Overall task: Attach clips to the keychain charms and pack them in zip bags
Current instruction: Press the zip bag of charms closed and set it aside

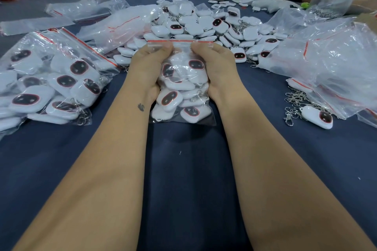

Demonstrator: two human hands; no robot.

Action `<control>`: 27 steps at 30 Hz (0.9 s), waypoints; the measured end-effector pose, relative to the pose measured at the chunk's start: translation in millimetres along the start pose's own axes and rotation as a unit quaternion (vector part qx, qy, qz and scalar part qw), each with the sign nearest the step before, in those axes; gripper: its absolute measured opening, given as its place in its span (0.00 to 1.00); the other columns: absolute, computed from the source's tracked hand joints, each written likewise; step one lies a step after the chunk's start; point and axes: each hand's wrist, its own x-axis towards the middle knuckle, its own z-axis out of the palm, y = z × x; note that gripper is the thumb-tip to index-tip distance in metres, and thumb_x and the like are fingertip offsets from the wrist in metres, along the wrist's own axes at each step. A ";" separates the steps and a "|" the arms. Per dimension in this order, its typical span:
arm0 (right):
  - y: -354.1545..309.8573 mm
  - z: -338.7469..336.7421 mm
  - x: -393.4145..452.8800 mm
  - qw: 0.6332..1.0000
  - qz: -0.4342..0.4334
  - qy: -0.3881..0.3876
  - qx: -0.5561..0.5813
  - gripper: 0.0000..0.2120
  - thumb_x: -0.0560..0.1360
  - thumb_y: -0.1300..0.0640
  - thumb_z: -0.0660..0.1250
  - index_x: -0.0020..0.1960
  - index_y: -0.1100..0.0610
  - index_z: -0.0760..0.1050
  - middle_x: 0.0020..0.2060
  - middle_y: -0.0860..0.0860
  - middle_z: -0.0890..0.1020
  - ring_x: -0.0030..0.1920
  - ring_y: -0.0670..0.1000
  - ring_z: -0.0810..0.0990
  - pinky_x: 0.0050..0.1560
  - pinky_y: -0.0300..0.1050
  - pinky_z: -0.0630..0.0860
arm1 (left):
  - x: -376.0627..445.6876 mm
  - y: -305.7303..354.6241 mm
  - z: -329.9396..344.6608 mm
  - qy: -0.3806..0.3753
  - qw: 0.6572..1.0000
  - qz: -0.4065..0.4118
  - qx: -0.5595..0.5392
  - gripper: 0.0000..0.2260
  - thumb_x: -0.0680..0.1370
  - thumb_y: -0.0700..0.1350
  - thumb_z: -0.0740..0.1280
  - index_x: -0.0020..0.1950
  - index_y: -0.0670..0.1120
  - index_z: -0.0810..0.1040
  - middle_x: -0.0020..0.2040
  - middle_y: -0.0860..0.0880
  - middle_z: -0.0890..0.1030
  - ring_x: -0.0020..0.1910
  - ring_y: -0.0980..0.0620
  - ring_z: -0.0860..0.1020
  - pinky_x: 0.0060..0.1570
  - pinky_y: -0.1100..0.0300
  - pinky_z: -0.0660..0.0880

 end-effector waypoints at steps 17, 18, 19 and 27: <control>4.0 0.4 -0.6 0.998 -0.022 -0.012 -0.060 0.02 0.72 0.66 0.72 0.42 0.62 0.80 0.38 0.59 0.83 0.41 0.57 0.81 0.52 0.59 0.80 | -9.7 -1.9 2.3 -0.024 0.998 0.036 0.042 0.02 0.74 0.36 0.73 0.41 0.40 0.83 0.40 0.40 0.84 0.42 0.42 0.81 0.51 0.44 0.79; 4.3 0.3 -0.1 0.998 -0.027 -0.009 -0.063 0.02 0.72 0.66 0.72 0.41 0.61 0.80 0.38 0.59 0.83 0.42 0.57 0.81 0.53 0.60 0.80 | -10.7 -1.7 3.0 -0.020 0.998 0.035 0.043 0.01 0.74 0.37 0.73 0.43 0.39 0.83 0.42 0.39 0.84 0.44 0.41 0.81 0.52 0.41 0.79; 4.7 0.4 0.4 0.998 -0.029 -0.008 -0.062 0.02 0.72 0.66 0.72 0.41 0.61 0.80 0.38 0.59 0.82 0.42 0.57 0.81 0.53 0.60 0.79 | -11.1 -1.3 3.1 -0.015 0.998 0.030 0.044 0.02 0.74 0.37 0.73 0.44 0.38 0.83 0.44 0.37 0.83 0.44 0.40 0.81 0.53 0.39 0.78; 0.7 -1.4 -1.6 0.996 -0.058 -0.049 -0.054 0.03 0.72 0.67 0.73 0.45 0.64 0.82 0.39 0.57 0.85 0.40 0.54 0.83 0.47 0.48 0.82 | -11.0 0.0 3.7 -0.038 0.999 0.022 0.018 0.06 0.75 0.35 0.71 0.51 0.35 0.82 0.49 0.36 0.84 0.51 0.37 0.83 0.54 0.43 0.80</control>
